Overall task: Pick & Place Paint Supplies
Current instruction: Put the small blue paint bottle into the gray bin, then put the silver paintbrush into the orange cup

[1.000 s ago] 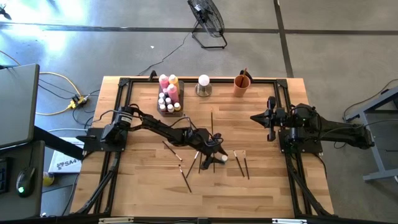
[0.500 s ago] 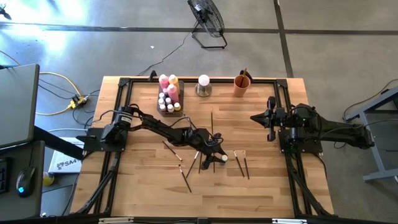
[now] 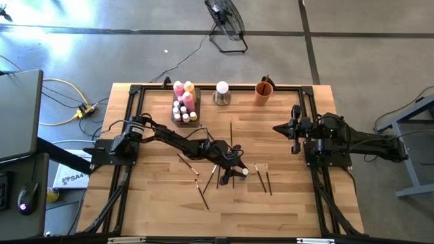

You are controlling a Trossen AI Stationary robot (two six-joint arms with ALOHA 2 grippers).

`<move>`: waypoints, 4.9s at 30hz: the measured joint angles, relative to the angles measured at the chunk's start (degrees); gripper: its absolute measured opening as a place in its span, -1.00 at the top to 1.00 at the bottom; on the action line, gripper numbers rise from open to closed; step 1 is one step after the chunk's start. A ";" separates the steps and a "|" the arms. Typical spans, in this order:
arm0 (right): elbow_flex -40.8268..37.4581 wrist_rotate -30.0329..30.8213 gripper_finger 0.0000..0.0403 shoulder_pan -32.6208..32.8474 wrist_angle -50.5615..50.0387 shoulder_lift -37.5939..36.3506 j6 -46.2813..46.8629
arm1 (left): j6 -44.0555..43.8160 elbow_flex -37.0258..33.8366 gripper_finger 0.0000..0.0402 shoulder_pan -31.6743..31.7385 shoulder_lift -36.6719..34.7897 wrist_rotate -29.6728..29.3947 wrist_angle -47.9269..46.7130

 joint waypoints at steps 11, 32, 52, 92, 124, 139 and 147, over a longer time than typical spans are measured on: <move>0.00 0.17 0.99 0.00 -1.24 -0.02 0.00 | -8.40 0.00 0.33 -0.23 0.09 -0.62 3.09; 0.00 0.20 0.99 0.00 -1.17 -0.02 0.22 | -2.99 -0.35 0.41 7.94 -11.28 1.83 -17.10; 0.00 3.01 0.99 -0.01 -1.46 -0.02 -0.19 | 3.40 -5.64 0.39 15.43 -43.69 -31.08 -46.59; 0.04 3.04 0.99 0.01 -0.87 0.22 -1.25 | -14.75 -37.60 0.39 18.32 -34.04 -64.54 1.63; 0.04 2.97 0.99 0.01 -1.03 0.22 -1.51 | -17.00 -37.59 0.39 18.82 -33.42 -59.36 -1.51; 0.02 1.64 0.99 -0.01 -1.18 0.22 -1.51 | -15.23 -37.59 0.00 18.80 -33.44 -62.17 -1.52; 0.02 1.64 0.99 -0.01 -1.16 0.22 -1.55 | -14.63 -37.59 -0.10 18.80 -35.54 -62.19 -1.56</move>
